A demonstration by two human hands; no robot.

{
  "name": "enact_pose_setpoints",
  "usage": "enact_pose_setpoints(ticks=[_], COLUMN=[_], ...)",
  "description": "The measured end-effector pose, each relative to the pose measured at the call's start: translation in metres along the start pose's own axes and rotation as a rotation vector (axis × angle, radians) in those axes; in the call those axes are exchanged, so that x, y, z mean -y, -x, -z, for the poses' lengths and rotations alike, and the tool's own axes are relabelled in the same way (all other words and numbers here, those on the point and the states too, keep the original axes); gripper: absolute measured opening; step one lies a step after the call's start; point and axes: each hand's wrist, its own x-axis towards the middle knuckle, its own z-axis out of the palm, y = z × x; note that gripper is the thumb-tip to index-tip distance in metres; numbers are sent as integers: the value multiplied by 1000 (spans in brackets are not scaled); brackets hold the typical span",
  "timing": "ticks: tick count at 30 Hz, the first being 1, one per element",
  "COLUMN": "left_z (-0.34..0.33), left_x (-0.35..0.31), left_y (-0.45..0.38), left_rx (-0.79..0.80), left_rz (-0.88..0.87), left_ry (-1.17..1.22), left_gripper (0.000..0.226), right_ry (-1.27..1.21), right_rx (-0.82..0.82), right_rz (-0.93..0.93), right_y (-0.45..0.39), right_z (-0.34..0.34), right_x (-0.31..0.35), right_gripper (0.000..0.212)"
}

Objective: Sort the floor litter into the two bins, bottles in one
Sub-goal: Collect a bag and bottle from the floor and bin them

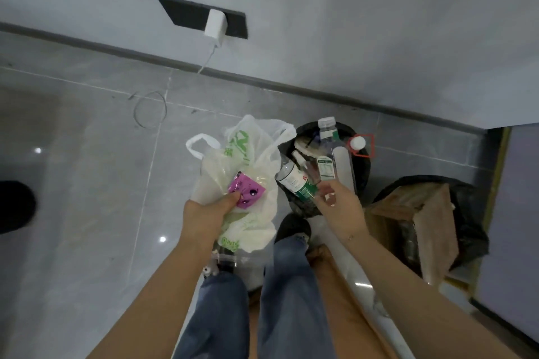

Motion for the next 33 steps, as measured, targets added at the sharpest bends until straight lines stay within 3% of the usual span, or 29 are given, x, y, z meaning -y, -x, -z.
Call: enact_pose_setpoints(ticks=[5, 10, 13, 19, 22, 25, 28, 33], left_z=[-15, -24, -27, -40, -56, -81, -122, -202], left_x=[-1, 19, 38, 75, 84, 89, 89, 87], left_y=[32, 62, 78, 100, 106, 108, 122, 155], left_rx=[156, 290, 316, 281, 287, 280, 285, 425], left_rz=[-36, -40, -33, 12, 12, -8, -19, -23], left_ry=[-77, -183, -237, -255, -267, -262, -219, -114], left_gripper=[23, 28, 30, 37, 29, 37, 31, 26], right_ry=[-325, -4, 126, 377, 359, 357, 181, -97], right_rx=[-227, -597, -538, -230, -205, -262, -325, -279], right_rz=[-174, -161, -297, -426, -341, -244, -111, -186], right_y=[78, 141, 156, 123, 98, 86, 86, 82], right_z=[14, 36, 55, 83, 89, 111, 143, 192], right_x=[-11, -58, -92, -149, -171, -179, -192, -208], right_gripper=[21, 39, 58, 76, 59, 41, 33, 16])
